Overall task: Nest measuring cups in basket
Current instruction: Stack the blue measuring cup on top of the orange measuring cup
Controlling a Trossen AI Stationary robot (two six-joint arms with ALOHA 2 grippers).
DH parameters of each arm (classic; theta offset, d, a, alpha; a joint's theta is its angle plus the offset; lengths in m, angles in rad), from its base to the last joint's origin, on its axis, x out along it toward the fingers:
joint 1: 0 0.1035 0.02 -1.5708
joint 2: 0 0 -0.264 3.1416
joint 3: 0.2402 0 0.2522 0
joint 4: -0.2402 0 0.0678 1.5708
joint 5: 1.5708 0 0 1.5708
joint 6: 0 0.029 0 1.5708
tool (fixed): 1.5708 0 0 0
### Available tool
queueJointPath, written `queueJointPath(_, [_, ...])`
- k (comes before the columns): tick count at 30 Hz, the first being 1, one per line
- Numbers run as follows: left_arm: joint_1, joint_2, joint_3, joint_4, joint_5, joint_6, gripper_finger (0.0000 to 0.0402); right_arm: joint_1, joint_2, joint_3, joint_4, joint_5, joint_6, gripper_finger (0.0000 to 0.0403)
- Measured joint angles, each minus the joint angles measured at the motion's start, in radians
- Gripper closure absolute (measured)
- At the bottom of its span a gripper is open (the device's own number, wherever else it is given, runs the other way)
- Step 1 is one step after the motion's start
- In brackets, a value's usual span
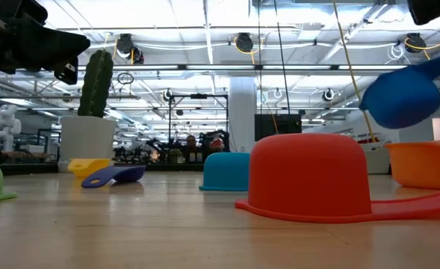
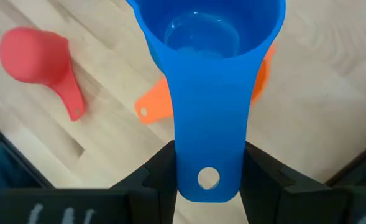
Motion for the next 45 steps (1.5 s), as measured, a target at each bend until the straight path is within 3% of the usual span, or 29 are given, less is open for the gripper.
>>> queueJointPath(6, [0.000,0.000,0.000,0.000,-0.001,0.024,0.0364,0.048,0.069,0.000,0.006,-0.051,0.044,0.0282])
queueJointPath(22, [0.000,0.000,0.000,0.000,-0.002,0.025,0.0364,0.075,0.238,0.000,-0.033,-0.049,0.211,0.0282])
queueJointPath(31, [0.000,0.000,0.000,0.001,-0.005,0.046,0.0364,0.028,0.297,0.000,-0.031,-0.040,0.100,0.0280])
queueJointPath(45, [0.001,0.000,0.000,0.003,-0.056,0.080,0.0364,-0.147,0.300,-0.001,-0.006,0.084,-0.152,0.0278])
